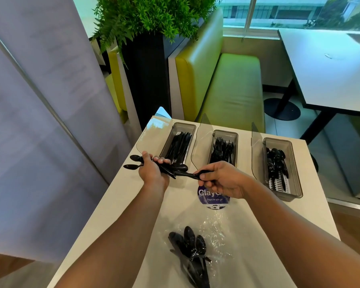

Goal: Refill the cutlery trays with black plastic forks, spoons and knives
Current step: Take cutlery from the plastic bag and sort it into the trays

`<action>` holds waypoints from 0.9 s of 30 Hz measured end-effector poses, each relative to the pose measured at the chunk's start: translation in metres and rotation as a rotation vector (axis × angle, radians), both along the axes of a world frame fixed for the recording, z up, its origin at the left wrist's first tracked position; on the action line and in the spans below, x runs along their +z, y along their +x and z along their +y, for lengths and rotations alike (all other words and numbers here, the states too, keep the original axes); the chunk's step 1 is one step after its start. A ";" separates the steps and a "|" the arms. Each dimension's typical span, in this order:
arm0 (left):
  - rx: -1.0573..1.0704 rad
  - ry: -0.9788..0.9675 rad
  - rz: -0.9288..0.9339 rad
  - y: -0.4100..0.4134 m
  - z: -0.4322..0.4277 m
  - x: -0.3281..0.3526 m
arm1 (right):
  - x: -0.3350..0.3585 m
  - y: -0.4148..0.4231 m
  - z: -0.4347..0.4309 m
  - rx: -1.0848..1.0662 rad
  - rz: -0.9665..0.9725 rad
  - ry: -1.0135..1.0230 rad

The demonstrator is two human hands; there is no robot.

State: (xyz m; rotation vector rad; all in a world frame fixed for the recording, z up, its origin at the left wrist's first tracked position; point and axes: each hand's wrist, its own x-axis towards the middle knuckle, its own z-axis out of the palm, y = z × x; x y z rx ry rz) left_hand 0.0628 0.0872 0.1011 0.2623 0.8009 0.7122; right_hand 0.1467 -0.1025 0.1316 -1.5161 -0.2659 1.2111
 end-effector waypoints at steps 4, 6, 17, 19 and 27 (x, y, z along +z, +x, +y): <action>0.012 0.006 -0.002 -0.001 0.005 0.002 | 0.002 0.008 -0.008 0.020 -0.005 -0.023; 0.015 -0.001 -0.013 0.000 0.006 0.002 | 0.005 0.010 -0.010 0.026 -0.017 -0.012; -0.228 0.046 -0.062 0.006 -0.010 0.004 | 0.014 0.029 -0.005 -0.445 0.157 0.341; -0.282 0.050 -0.075 0.008 -0.015 0.004 | 0.015 0.027 -0.004 -0.433 0.183 0.369; -0.315 0.035 -0.086 0.018 -0.026 0.007 | 0.006 0.017 0.006 -0.506 0.112 0.291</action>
